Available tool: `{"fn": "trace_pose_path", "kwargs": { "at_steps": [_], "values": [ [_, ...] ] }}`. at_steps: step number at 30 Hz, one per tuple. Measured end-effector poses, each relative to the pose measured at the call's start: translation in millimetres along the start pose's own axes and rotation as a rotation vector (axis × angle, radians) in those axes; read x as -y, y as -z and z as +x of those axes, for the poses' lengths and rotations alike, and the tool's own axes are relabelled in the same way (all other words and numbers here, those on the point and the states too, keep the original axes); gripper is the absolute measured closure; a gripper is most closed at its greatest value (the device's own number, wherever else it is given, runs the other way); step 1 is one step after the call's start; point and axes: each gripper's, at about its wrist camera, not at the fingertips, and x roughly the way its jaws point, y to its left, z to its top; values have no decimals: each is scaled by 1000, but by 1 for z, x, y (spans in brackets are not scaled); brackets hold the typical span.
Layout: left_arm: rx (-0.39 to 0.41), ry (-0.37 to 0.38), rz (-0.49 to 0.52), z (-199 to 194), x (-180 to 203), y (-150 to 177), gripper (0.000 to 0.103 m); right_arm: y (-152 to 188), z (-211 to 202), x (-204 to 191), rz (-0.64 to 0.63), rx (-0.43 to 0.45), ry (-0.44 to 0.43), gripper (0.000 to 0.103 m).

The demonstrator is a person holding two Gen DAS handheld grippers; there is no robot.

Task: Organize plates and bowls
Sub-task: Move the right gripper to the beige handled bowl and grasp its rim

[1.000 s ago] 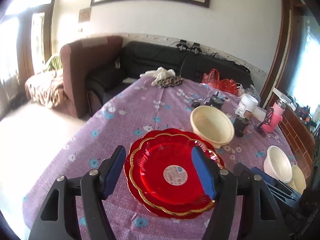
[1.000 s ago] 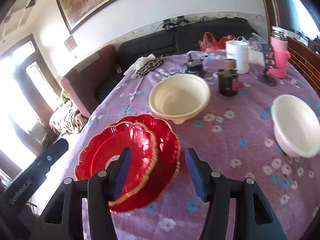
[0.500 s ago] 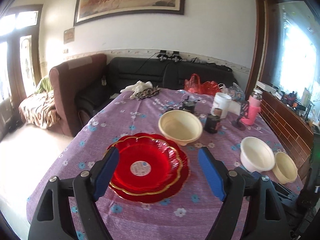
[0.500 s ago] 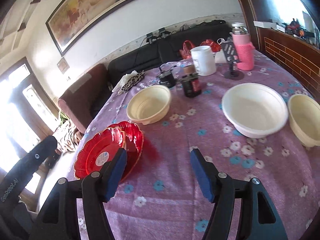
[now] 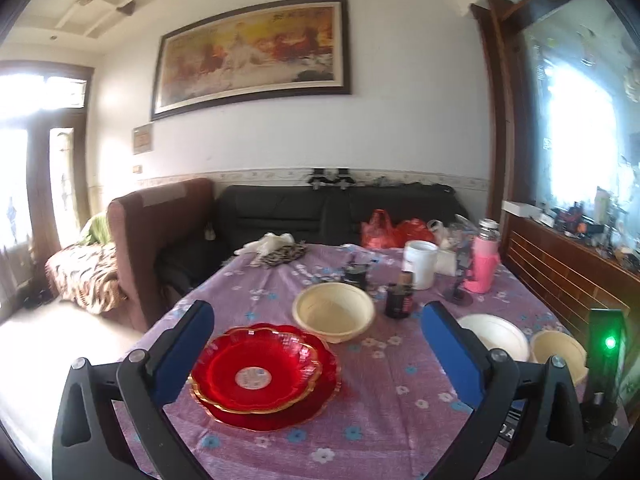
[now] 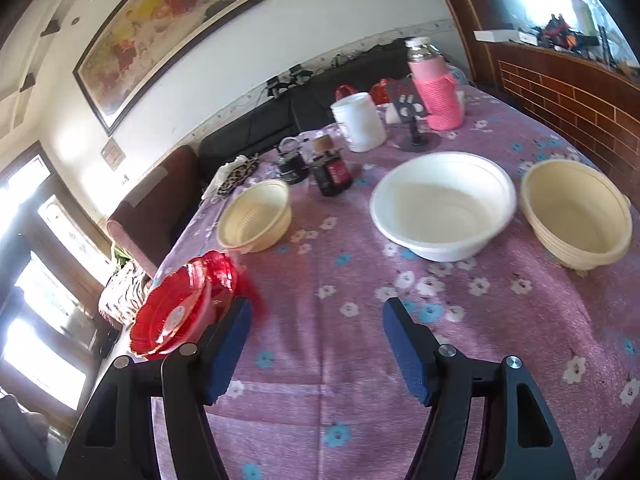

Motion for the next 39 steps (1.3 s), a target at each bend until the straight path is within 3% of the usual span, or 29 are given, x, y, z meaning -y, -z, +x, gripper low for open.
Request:
{"fn": "trace_pose_path", "kwargs": {
  "at_steps": [7, 17, 22, 31, 39],
  "values": [
    [-104, 87, 63, 19, 18, 16, 0, 10, -22, 44, 3, -4, 78, 31],
    [-244, 217, 89, 45, 55, 40, 0, 4, -81, 146, 90, 51, 272, 31],
    [-357, 326, 69, 62, 75, 53, 0, -7, -93, 179, 139, 78, 332, 31],
    [-520, 356, 5, 94, 93, 75, 0, -32, -77, 211, 205, 57, 334, 31],
    [-531, 361, 58, 93, 109, 80, 0, -53, -58, 234, 250, 29, 357, 31]
  ]
}}
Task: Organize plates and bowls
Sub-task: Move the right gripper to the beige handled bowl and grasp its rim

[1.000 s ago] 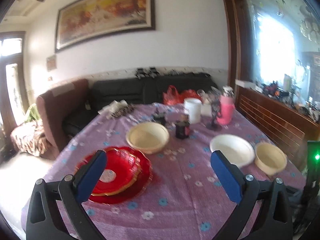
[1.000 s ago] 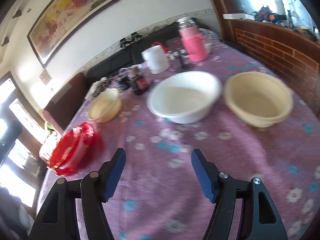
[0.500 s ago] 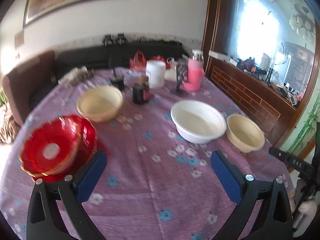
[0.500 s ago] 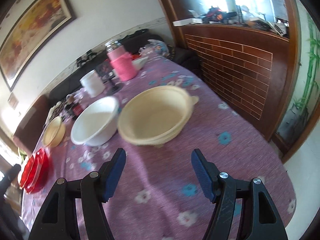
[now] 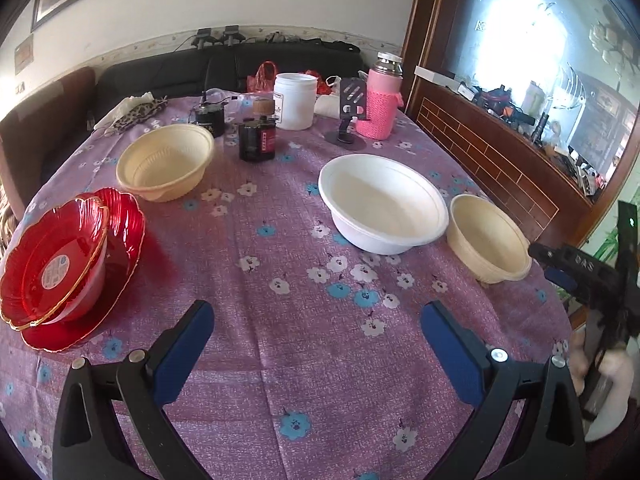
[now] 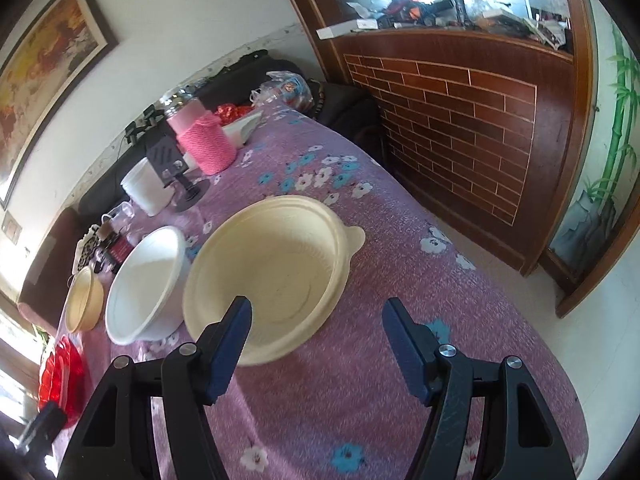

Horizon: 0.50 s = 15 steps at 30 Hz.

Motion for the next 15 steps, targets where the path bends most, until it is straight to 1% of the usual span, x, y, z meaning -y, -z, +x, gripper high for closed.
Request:
{"fn": "trace_pose_path", "kwargs": {
  "at_steps": [7, 9, 15],
  "values": [
    [-22, 10, -38, 5, -10, -1, 0, -11, 20, 1, 35, -28, -1, 31],
    [-21, 12, -34, 5, -9, -1, 0, -14, 29, 0, 41, -47, -9, 31],
    [-19, 16, -21, 3, -5, 2, 0, -20, 54, -4, 29, -95, 22, 31]
  ]
}}
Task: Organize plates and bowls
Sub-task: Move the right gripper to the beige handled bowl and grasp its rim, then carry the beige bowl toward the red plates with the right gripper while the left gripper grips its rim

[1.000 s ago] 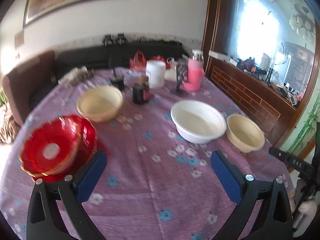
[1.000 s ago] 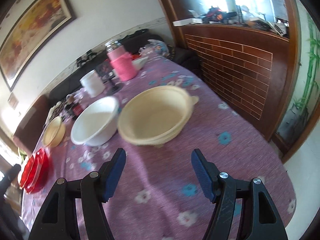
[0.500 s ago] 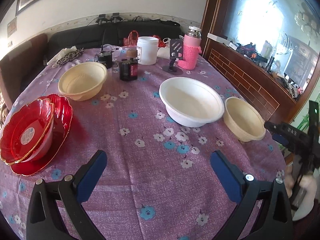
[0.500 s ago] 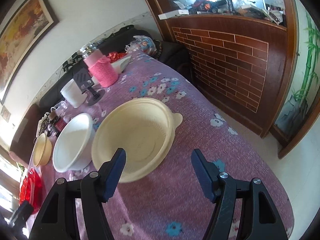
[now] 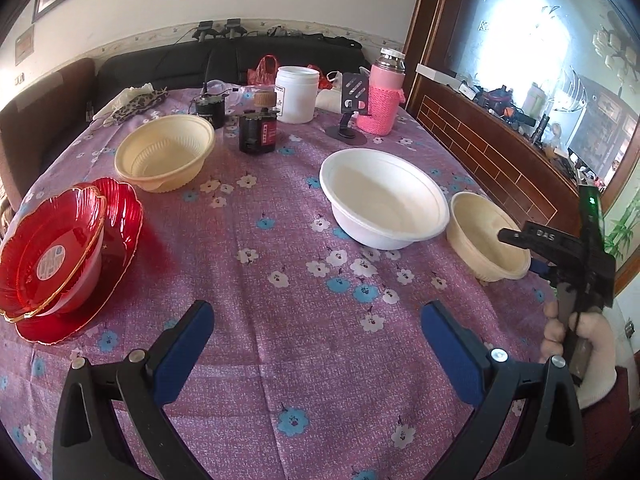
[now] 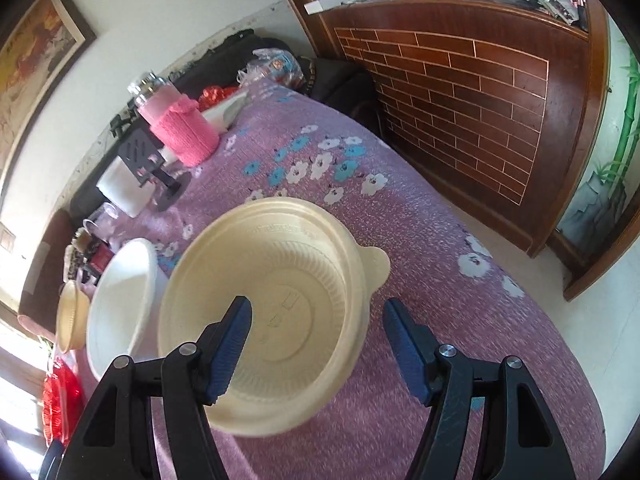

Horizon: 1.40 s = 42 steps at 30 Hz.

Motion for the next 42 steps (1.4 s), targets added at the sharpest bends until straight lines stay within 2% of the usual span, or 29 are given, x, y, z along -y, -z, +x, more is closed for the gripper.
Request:
{"fn": "trace_pose_path", "kwargs": {
  "at_steps": [1, 2, 3, 4, 5, 8, 13, 16, 19, 24, 30, 35, 39, 41, 42],
  "values": [
    [0, 1, -1, 0, 0, 0, 0, 0, 2, 0, -5, -7, -6, 39],
    [-2, 1, -1, 0, 0, 0, 0, -1, 4, -1, -9, -18, -13, 58],
    [-3, 2, -3, 0, 0, 0, 0, -1, 6, 0, -7, -30, -16, 67],
    [-4, 4, -5, -1, 0, 1, 0, -1, 7, 2, 5, -45, -34, 82],
    [-4, 8, -5, -1, 0, 1, 0, 0, 8, 4, 15, -58, -57, 85],
    [-2, 12, 0, -3, 2, 0, 0, 5, 5, 6, 4, -71, -72, 86],
    [-13, 33, -3, -1, 3, 0, 0, 17, -8, 7, -1, -111, -147, 88],
    [-37, 63, -19, 3, 2, 1, 0, 31, -16, 6, -2, -183, -233, 88],
    [-59, 87, -36, 9, 3, 3, 0, 50, -20, -7, -42, -239, -274, 88],
    [-91, 123, -43, 16, 8, 6, 0, 79, -26, -38, -148, -280, -295, 89],
    [-96, 104, -59, 18, 0, 9, 0, 106, -25, -74, -263, -305, -298, 89],
    [-117, 88, -77, 23, -8, 15, 0, 117, -20, -88, -289, -326, -305, 89],
    [-149, 106, -98, 28, -12, 19, 0, 123, -20, -94, -298, -328, -306, 89],
    [-161, 140, -113, 27, -14, 20, 11, 126, -24, -96, -303, -323, -307, 88],
    [-168, 153, -109, 27, -13, 21, 33, 127, -26, -99, -307, -318, -306, 88]
  ]
}}
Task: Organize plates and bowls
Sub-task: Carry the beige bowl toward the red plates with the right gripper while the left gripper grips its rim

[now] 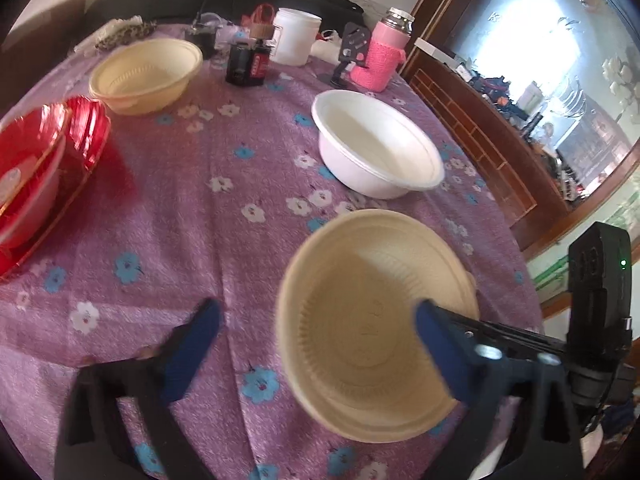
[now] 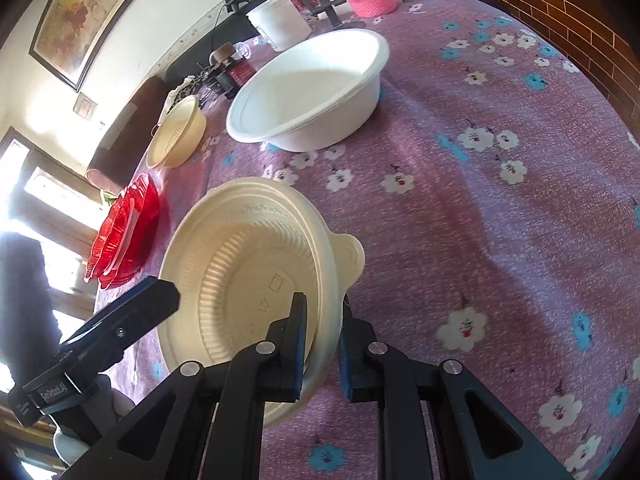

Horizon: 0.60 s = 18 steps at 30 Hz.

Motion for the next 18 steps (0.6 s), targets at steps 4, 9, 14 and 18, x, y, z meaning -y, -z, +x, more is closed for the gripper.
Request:
{"fn": "trace_pose_path", "kwargs": {
  "at_steps": [4, 9, 14, 18],
  "values": [
    [-2, -46, 46, -2, 4, 4, 62, -1, -6, -21, -46, 41, 56, 88],
    [76, -37, 18, -32, -8, 2, 62, -2, -21, -44, -77, 87, 31, 88],
    [171, -67, -2, -69, -22, -4, 62, -6, -29, -82, -131, 127, 9, 88],
    [223, -85, -48, -96, -43, -9, 62, -16, -25, -117, -170, 142, -15, 88]
  ]
}}
